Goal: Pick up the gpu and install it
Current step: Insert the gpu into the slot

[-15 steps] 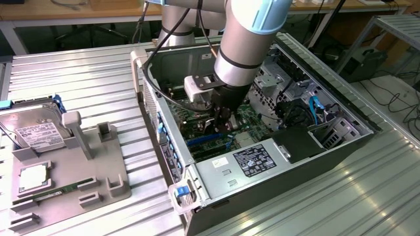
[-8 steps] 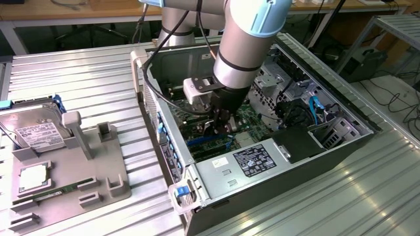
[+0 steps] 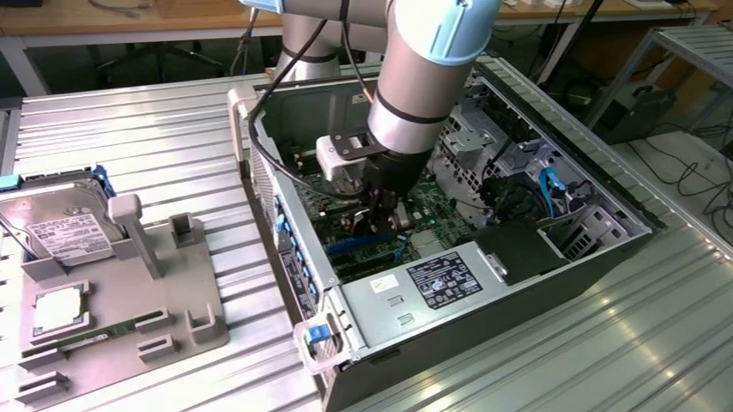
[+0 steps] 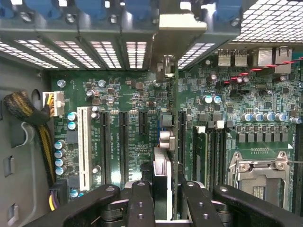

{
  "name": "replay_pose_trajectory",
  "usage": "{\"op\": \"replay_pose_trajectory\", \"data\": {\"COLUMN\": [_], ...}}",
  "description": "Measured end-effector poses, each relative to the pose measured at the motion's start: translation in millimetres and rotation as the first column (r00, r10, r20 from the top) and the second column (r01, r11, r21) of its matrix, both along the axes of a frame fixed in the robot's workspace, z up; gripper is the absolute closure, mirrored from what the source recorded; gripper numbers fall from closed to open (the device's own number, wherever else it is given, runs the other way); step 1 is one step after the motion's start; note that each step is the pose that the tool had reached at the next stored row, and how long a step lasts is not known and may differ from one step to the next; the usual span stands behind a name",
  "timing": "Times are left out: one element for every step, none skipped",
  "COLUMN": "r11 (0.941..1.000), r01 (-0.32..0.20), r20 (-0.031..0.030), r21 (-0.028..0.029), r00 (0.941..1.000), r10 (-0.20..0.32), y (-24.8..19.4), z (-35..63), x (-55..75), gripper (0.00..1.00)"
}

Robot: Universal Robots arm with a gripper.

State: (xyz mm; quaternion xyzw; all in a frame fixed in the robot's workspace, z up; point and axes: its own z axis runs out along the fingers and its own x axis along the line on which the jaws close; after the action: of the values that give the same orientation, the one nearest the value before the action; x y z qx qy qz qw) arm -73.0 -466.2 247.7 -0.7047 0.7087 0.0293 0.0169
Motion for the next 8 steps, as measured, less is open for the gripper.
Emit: {"op": "replay_pose_trajectory", "data": {"r11": [1.0000, 1.0000, 1.0000, 1.0000, 1.0000, 1.0000, 1.0000, 1.0000], "r01": [0.000, 0.000, 0.000, 0.000, 0.000, 0.000, 0.000, 0.000], "r20": [0.0000, 0.0000, 0.0001, 0.0000, 0.0000, 0.0001, 0.0001, 0.0001], "r21": [0.0000, -0.0001, 0.0000, 0.0000, 0.0000, 0.0000, 0.0001, 0.0000], "r00": [1.0000, 1.0000, 1.0000, 1.0000, 1.0000, 1.0000, 1.0000, 1.0000], "r10": [0.000, 0.000, 0.000, 0.000, 0.000, 0.000, 0.000, 0.000], "y": [0.0, 0.0, -0.1, -0.7, -1.2, -1.9, -2.2, -2.3], "z": [-0.3, -0.5, -0.7, -0.9, -1.0, -1.2, -1.5, -1.6], "x": [0.0, 0.0, -0.1, -0.2, -0.3, -0.5, -0.6, -1.0], "gripper": [0.73, 0.73, 0.73, 0.73, 0.73, 0.73, 0.73, 0.73]}}
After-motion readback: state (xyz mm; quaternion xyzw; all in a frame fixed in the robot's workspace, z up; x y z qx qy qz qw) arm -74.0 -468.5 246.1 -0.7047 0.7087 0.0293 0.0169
